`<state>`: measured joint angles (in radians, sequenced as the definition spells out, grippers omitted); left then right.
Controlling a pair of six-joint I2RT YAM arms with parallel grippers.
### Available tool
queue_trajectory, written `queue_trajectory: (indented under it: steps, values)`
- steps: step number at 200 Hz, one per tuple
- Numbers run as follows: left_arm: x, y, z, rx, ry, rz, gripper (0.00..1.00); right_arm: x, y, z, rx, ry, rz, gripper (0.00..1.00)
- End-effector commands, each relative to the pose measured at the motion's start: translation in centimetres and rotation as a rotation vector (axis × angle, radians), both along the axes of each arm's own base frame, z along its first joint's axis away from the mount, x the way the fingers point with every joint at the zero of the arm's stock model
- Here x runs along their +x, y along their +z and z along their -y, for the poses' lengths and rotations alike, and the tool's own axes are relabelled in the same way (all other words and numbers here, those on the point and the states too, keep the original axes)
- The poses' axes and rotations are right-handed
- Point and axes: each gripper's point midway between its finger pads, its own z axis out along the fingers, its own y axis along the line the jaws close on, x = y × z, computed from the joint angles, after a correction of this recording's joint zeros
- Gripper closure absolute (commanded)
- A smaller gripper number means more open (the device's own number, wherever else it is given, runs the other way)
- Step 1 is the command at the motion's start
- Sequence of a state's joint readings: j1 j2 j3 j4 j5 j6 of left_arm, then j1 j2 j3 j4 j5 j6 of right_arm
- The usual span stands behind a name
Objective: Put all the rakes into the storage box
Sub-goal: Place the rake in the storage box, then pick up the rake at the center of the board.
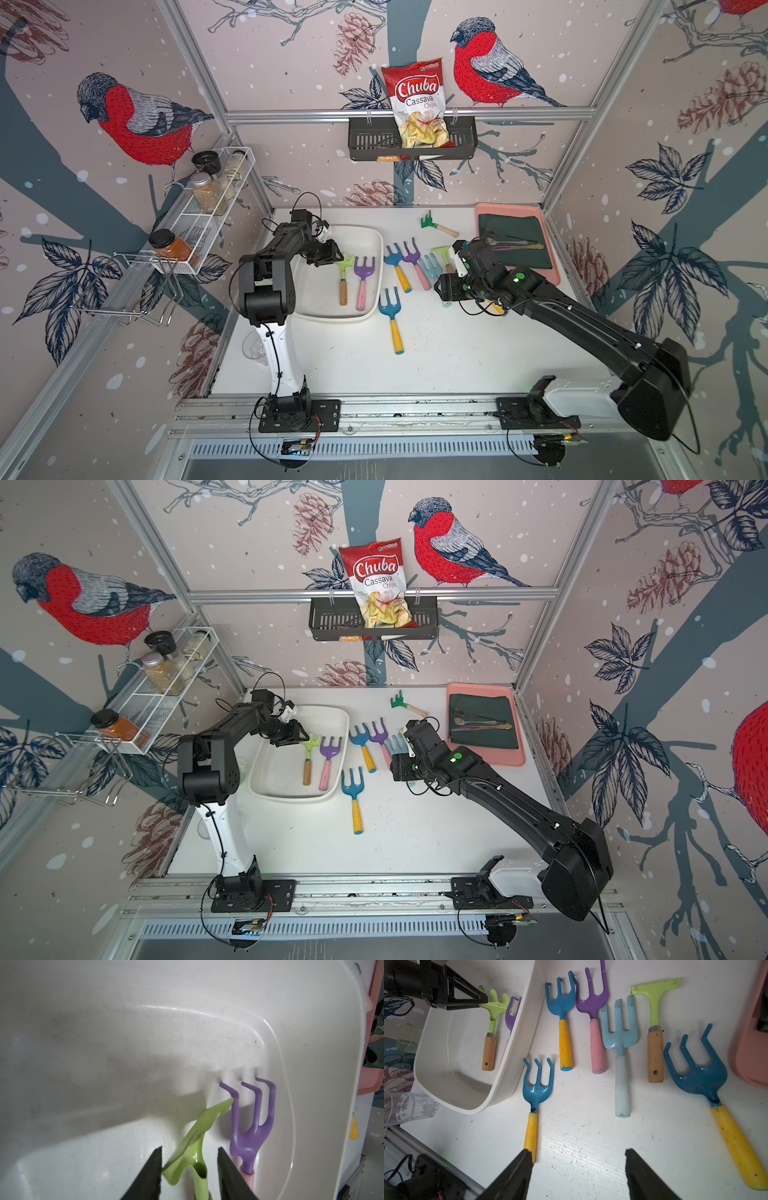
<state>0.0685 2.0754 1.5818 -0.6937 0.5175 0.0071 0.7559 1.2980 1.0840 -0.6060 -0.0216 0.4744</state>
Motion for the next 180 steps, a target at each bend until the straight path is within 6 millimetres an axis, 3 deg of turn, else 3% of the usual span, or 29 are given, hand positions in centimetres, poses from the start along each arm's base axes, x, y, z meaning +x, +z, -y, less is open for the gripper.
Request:
queue_trajectory:
  steps: [1, 45, 81, 117, 180]
  values:
    - [0.7, 1.3, -0.4, 0.014, 0.014, 0.043, 0.47, -0.3, -0.9, -0.1, -0.023, -0.008, -0.009, 0.26]
    - [1.0, 3.5, -0.8, 0.034, 0.052, 0.086, 0.39, -2.3, -3.8, -2.2, -0.043, 0.011, -0.046, 0.26]
    - [0.7, 9.4, 0.1, -0.031, 0.106, 0.216, 0.36, -4.3, -6.3, -4.9, -0.047, 0.027, -0.094, 0.27]
    - [-2.1, 14.0, 2.1, -0.075, 0.140, 0.306, 0.34, -5.9, -8.6, -7.6, -0.099, 0.081, -0.119, 0.27]
    - [-8.4, 15.8, 5.2, -0.161, 0.160, 0.364, 0.33, -7.9, -12.3, -11.5, -0.190, 0.209, -0.162, 0.31]
